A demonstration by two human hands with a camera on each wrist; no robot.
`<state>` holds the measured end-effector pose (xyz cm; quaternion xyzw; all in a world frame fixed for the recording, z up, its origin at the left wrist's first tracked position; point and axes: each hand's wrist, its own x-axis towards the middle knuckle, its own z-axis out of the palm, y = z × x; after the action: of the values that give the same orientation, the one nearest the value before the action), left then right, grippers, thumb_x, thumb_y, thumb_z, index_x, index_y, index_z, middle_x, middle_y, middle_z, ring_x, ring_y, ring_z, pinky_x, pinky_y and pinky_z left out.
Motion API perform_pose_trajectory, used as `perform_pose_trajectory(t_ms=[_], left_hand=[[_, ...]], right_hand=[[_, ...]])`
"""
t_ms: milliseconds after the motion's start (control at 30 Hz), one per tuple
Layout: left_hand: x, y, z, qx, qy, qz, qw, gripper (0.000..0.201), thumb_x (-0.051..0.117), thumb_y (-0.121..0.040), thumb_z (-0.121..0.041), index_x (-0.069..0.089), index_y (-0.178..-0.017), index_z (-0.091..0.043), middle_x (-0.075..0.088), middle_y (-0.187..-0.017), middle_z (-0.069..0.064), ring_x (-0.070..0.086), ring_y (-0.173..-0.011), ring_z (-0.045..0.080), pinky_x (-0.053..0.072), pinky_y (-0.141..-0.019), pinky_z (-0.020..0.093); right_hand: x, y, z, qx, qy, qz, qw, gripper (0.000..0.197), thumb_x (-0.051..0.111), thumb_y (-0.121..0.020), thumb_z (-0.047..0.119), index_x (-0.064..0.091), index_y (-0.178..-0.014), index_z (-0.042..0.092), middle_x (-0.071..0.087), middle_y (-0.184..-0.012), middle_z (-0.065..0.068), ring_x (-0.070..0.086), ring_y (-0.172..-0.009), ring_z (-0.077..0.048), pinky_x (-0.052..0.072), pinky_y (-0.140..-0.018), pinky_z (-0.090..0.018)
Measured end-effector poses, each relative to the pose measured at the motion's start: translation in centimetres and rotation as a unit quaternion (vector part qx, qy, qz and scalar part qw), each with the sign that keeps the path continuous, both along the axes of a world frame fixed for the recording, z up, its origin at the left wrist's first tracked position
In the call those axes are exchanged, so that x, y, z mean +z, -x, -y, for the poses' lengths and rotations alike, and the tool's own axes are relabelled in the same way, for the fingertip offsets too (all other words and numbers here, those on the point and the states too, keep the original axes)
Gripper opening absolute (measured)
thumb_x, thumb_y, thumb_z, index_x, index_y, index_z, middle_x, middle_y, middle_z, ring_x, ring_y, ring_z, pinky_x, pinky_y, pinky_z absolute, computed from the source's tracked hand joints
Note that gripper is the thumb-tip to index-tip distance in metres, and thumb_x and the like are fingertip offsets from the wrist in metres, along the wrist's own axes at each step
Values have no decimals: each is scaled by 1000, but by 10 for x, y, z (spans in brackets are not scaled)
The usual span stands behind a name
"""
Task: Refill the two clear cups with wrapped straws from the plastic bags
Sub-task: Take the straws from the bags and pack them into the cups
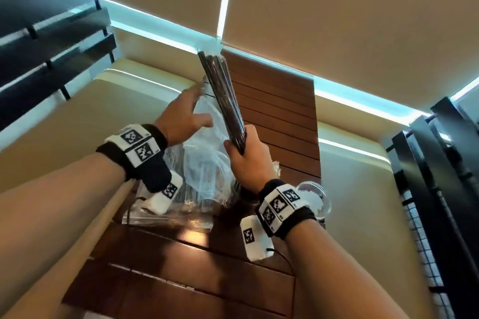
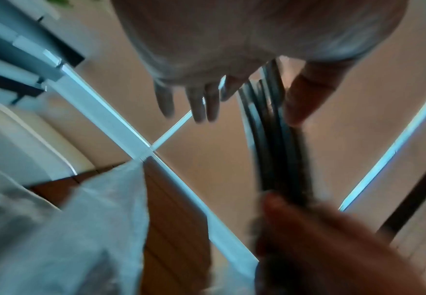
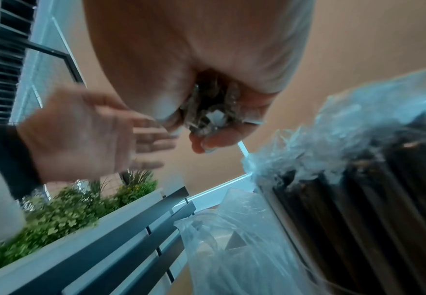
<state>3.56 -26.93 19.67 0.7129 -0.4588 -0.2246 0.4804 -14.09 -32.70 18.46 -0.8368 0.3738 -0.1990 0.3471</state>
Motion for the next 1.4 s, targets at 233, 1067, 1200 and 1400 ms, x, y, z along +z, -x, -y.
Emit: perform_pose_trajectory(t_ms=[233,1067,1200,1400], left_hand=[[51,47,27,98,119,-285,946,22,63,-94,-33,61,-84,-12,61,-68,1,60,-73,17,51,-85,41],[39,92,38,102,126,-197,967,73,41,-73,-83,65,-102,-20,72,-89,5,70,-85,24,56,-86,48],[33,86,40,111,128,-169,971,45,54,-91,-55,60,-109,-14,68,-85,-1,69,-83,21,57,-84,45],[38,76,33,65,136,-113,982,27,70,-85,-43,60,-86,-17,56,-64,-7,56,-59,15,55,-63,38]], right_hand=[[11,-23,-12,38,-7,60,997,26,60,-94,32,37,-99,21,55,-85,5,51,-68,-9,36,-54,-26],[16,6,-14,-33,-34,208,977,12,38,-104,20,39,-93,16,54,-76,0,51,-63,-13,43,-55,-33],[17,12,-7,-12,-38,176,984,10,39,-104,19,40,-104,9,58,-81,-2,54,-63,-11,41,-47,-15],[13,24,4,-1,-45,134,990,3,40,-98,11,37,-98,10,50,-74,0,47,-61,-14,42,-53,-36]])
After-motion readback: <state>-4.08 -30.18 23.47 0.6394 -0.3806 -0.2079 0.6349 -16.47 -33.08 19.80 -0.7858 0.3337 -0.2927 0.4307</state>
